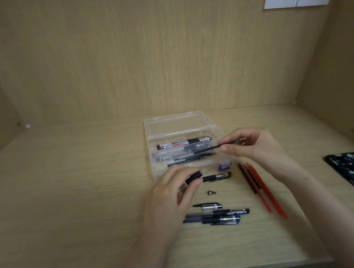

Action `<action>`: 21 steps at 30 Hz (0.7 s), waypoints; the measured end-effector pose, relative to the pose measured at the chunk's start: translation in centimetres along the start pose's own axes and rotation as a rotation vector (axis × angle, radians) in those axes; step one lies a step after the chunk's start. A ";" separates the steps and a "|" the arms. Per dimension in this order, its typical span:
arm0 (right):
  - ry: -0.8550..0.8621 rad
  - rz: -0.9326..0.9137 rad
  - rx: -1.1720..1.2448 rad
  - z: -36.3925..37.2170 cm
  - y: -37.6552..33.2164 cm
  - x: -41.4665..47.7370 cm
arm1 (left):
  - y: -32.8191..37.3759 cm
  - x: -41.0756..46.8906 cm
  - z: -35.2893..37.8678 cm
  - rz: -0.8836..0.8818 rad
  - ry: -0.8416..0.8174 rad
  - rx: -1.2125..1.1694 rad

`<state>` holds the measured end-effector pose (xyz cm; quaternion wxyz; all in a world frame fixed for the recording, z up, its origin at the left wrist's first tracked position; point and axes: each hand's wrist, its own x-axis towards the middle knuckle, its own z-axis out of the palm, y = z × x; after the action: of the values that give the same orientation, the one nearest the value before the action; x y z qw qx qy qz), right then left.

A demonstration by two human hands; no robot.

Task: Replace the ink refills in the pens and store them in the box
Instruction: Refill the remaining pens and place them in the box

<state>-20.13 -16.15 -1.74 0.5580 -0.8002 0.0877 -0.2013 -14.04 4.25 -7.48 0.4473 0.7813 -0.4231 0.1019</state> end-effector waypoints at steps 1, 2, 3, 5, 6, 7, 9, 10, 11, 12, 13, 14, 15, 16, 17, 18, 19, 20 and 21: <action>-0.008 0.006 0.012 0.0 0.0 -0.3 | -0.1 0.1 0.0 0.015 0.026 -0.009; -0.021 0.008 0.029 0.0 0.0 -0.6 | -0.1 0.2 0.0 0.027 0.052 -0.018; -0.029 0.009 0.055 0.1 0.1 -0.9 | -0.1 0.2 0.0 0.033 0.069 -0.026; -0.022 0.017 0.140 0.2 0.2 -1.4 | -0.1 0.2 -0.1 0.024 0.066 -0.037; -0.016 0.024 0.200 0.3 0.4 -1.6 | -0.1 0.2 -0.1 0.021 0.048 -0.037; -0.014 0.029 0.265 0.5 0.6 -1.8 | -0.2 0.2 0.0 0.021 0.023 -0.026; 0.005 0.025 0.383 1.1 1.0 -2.1 | -0.2 0.1 0.1 0.017 -0.029 -0.008; 0.031 0.017 0.427 1.5 1.2 -2.2 | -0.1 0.0 0.1 0.003 -0.042 -0.016; 0.069 0.009 0.463 1.9 1.5 -2.2 | 0.0 0.0 0.1 -0.016 -0.045 -0.028; 0.112 0.003 0.501 2.3 1.6 -2.1 | 0.0 -0.1 0.1 -0.032 -0.043 -0.034; 0.156 0.002 0.547 2.7 1.7 -2.1 | 0.0 -0.2 0.1 -0.044 -0.040 -0.031; 0.198 0.006 0.598 2.9 1.6 -2.0 | -0.1 -0.2 0.1 -0.052 -0.041 -0.025; 0.241 0.013 0.643 3.0 1.5 -1.9 | -0.2 -0.2 0.1 -0.055 -0.044 -0.022; 0.279 0.020 0.676 3.0 1.4 -1.9 | -0.3 -0.2 0.2 -0.053 -0.046 -0.021; 0.310 0.021 0.694 3.0 1.3 -1.9 | -0.5 -0.2 0.3 -0.051 -0.045 -0.020; 0.332 0.016 0.701 3.0 1.3 -2.0 | -0.6 -0.2 0.3 -0.051 -0.043 -0.022; 0.345 0.007 0.704 3.0 1.2 -2.0 | -0.6 -0.2 0.3 -0.055 -0.041 -0.028; 0.350 -0.003 0.708 3.0 1.2 -2.0 | -0.5 -0.2 0.3 -0.058 -0.040 -0.036; 0.347 -0.011 0.714 3.0 1.2 -2.1 | -0.5 -0.2 0.3 -0.059 -0.041 -0.039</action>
<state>-20.62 -13.24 -4.21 0.7769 -0.5105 0.1008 -0.3544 -13.83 4.25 -8.00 0.4567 0.7864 -0.4109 0.0644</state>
